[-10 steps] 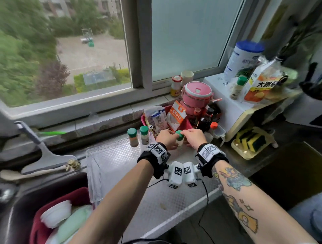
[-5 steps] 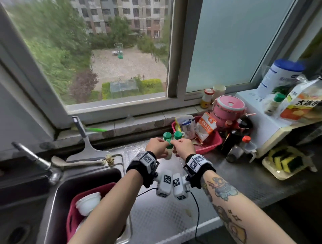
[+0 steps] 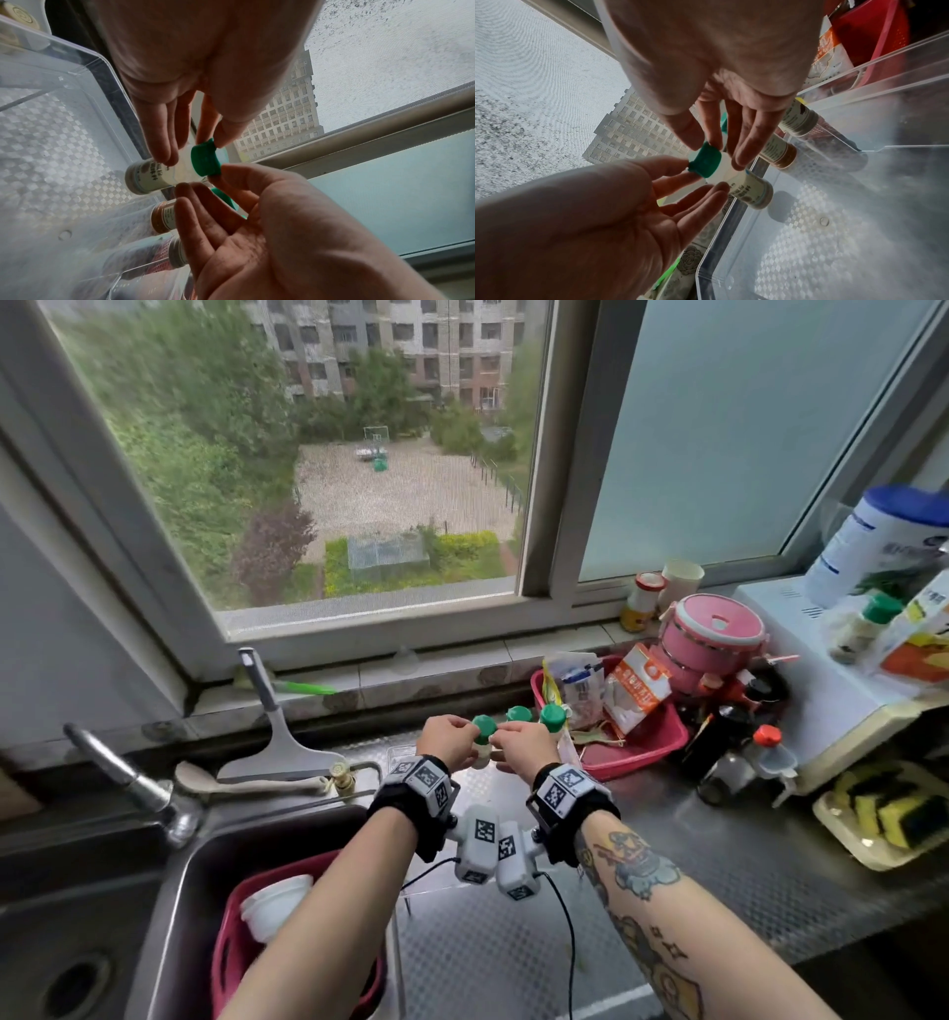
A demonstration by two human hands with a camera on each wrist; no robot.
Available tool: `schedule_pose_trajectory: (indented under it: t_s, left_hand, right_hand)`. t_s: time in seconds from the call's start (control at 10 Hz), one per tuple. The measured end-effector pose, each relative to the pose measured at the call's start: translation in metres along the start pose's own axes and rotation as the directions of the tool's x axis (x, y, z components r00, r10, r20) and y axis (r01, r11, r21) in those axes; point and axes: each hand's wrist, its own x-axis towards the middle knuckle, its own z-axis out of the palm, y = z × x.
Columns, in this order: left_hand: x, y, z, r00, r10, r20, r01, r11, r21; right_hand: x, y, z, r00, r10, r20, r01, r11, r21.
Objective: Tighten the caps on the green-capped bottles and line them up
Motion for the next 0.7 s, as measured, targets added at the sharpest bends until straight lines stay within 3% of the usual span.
schedule_pose_trajectory:
  t_s: [0.6, 0.7]
  left_hand:
    - [0.013, -0.003, 0.002, 1.0, -0.024, 0.019, 0.024, 0.999, 0.025]
    - [0.012, -0.004, -0.003, 1.0, -0.014, -0.005, 0.014, 1.0, 0.011]
  right_hand:
    - [0.014, 0.008, -0.005, 0.999, -0.002, 0.033, 0.006, 0.993, -0.119]
    - [0.013, 0.007, -0.009, 1.0, -0.009, 0.025, 0.01, 0.997, -0.072]
